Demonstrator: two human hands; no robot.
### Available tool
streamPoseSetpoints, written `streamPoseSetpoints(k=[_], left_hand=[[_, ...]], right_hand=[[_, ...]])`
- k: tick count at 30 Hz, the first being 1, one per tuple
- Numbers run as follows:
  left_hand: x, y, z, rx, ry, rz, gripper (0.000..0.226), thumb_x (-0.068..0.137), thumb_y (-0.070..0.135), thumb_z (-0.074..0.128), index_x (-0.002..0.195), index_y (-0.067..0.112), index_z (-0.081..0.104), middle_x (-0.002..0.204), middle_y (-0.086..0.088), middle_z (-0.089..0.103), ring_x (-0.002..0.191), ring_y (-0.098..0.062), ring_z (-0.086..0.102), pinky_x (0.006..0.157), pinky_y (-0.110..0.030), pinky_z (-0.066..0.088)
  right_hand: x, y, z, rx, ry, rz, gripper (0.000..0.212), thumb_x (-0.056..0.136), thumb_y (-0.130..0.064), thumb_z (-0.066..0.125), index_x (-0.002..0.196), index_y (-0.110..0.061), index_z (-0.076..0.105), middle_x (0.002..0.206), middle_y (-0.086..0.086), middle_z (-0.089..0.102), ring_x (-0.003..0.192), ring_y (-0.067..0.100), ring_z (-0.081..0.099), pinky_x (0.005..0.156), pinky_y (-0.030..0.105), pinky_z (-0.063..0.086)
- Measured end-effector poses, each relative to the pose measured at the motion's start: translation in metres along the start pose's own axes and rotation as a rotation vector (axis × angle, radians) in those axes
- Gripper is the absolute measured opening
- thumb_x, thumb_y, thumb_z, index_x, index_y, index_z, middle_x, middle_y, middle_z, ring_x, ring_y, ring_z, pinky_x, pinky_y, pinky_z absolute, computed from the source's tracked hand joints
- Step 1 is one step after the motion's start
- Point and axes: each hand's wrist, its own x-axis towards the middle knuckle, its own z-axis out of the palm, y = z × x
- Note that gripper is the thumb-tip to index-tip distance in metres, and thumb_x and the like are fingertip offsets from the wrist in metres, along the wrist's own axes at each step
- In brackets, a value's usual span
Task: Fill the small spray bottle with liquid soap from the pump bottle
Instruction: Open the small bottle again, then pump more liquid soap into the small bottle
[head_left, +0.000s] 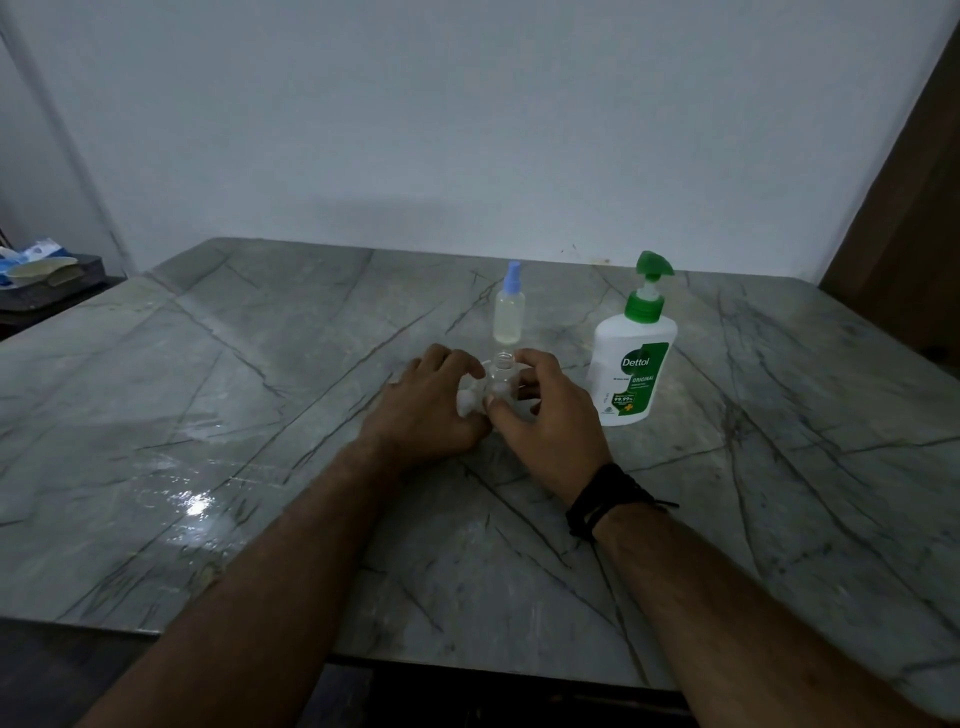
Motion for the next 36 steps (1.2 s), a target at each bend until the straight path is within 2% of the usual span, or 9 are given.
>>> streamPoseSetpoints(k=[4, 7, 11, 14, 20, 25, 27, 31, 36], left_hand=[[-0.003, 0.003, 0.002, -0.111, 0.033, 0.05, 0.07, 0.071, 0.058, 0.065, 0.128, 0.023, 0.047, 0.131, 0.002, 0.043, 0.113, -0.015, 0.044, 0.091, -0.038, 0.045], [-0.002, 0.004, 0.007, -0.114, 0.025, 0.063, 0.059, 0.076, 0.058, 0.063, 0.123, 0.024, 0.053, 0.125, 0.004, 0.047, 0.108, -0.013, 0.046, 0.09, -0.037, 0.046], [0.002, 0.001, 0.012, -0.104, 0.011, 0.049, 0.049, 0.081, 0.057, 0.062, 0.12, 0.027, 0.056, 0.123, 0.007, 0.048, 0.105, -0.008, 0.045, 0.09, -0.033, 0.045], [0.003, -0.002, 0.013, -0.136, 0.016, 0.057, 0.053, 0.077, 0.063, 0.058, 0.116, 0.028, 0.058, 0.118, 0.008, 0.05, 0.102, -0.008, 0.047, 0.088, -0.034, 0.046], [0.005, -0.004, 0.017, -0.106, 0.046, 0.035, 0.054, 0.071, 0.075, 0.057, 0.103, 0.032, 0.057, 0.106, 0.014, 0.049, 0.093, -0.005, 0.049, 0.079, -0.031, 0.049], [0.008, -0.006, 0.02, -0.107, 0.032, 0.02, 0.058, 0.069, 0.079, 0.054, 0.106, 0.035, 0.056, 0.109, 0.014, 0.049, 0.093, -0.003, 0.048, 0.076, -0.028, 0.047], [0.008, -0.007, 0.02, -0.098, 0.029, 0.017, 0.058, 0.069, 0.079, 0.054, 0.107, 0.035, 0.055, 0.109, 0.014, 0.049, 0.093, -0.003, 0.048, 0.078, -0.029, 0.049], [0.007, -0.005, 0.017, -0.104, 0.007, 0.023, 0.061, 0.069, 0.079, 0.052, 0.107, 0.031, 0.056, 0.11, 0.012, 0.049, 0.094, -0.007, 0.049, 0.081, -0.034, 0.05], [0.007, -0.004, 0.017, -0.1, 0.017, 0.019, 0.06, 0.069, 0.079, 0.052, 0.103, 0.031, 0.055, 0.107, 0.011, 0.05, 0.093, -0.008, 0.05, 0.081, -0.036, 0.05]], right_hand=[[-0.001, -0.003, -0.001, 0.022, 0.064, -0.018, 0.057, 0.086, -0.039, 0.071, 0.135, -0.02, 0.049, 0.113, -0.003, 0.061, 0.103, 0.012, 0.059, 0.09, 0.036, 0.054], [-0.005, -0.01, -0.006, -0.013, 0.144, -0.06, 0.055, 0.089, -0.039, 0.07, 0.135, -0.018, 0.049, 0.119, 0.0, 0.057, 0.108, 0.011, 0.055, 0.092, 0.033, 0.051], [-0.009, -0.03, -0.019, -0.163, 0.213, -0.263, 0.049, 0.089, -0.033, 0.068, 0.131, -0.014, 0.052, 0.122, 0.002, 0.057, 0.111, 0.011, 0.051, 0.091, 0.026, 0.046], [-0.009, -0.043, -0.033, -0.222, 0.281, -0.374, 0.051, 0.087, -0.033, 0.068, 0.131, -0.015, 0.052, 0.122, 0.001, 0.055, 0.113, 0.013, 0.049, 0.094, 0.033, 0.046], [0.016, -0.025, -0.073, -0.372, 0.451, -0.22, 0.104, 0.072, -0.042, 0.083, 0.153, -0.012, 0.026, 0.151, 0.009, 0.039, 0.138, 0.029, 0.034, 0.109, 0.054, 0.037], [0.039, -0.003, -0.075, -0.283, 0.347, -0.057, 0.134, 0.061, -0.048, 0.091, 0.158, -0.024, 0.002, 0.152, 0.003, 0.034, 0.142, 0.026, 0.031, 0.11, 0.059, 0.036], [0.043, 0.006, -0.072, -0.23, 0.321, -0.031, 0.137, 0.059, -0.045, 0.093, 0.157, -0.031, -0.002, 0.151, 0.0, 0.036, 0.14, 0.023, 0.034, 0.111, 0.056, 0.035], [0.052, 0.019, -0.065, -0.187, 0.346, -0.04, 0.134, 0.061, -0.022, 0.093, 0.156, -0.04, 0.0, 0.152, -0.007, 0.036, 0.133, 0.019, 0.035, 0.104, 0.037, 0.03], [0.053, 0.023, -0.063, -0.069, 0.369, -0.055, 0.123, 0.065, -0.003, 0.079, 0.155, -0.042, 0.006, 0.138, -0.029, 0.031, 0.109, -0.001, 0.034, 0.098, 0.03, 0.035]])
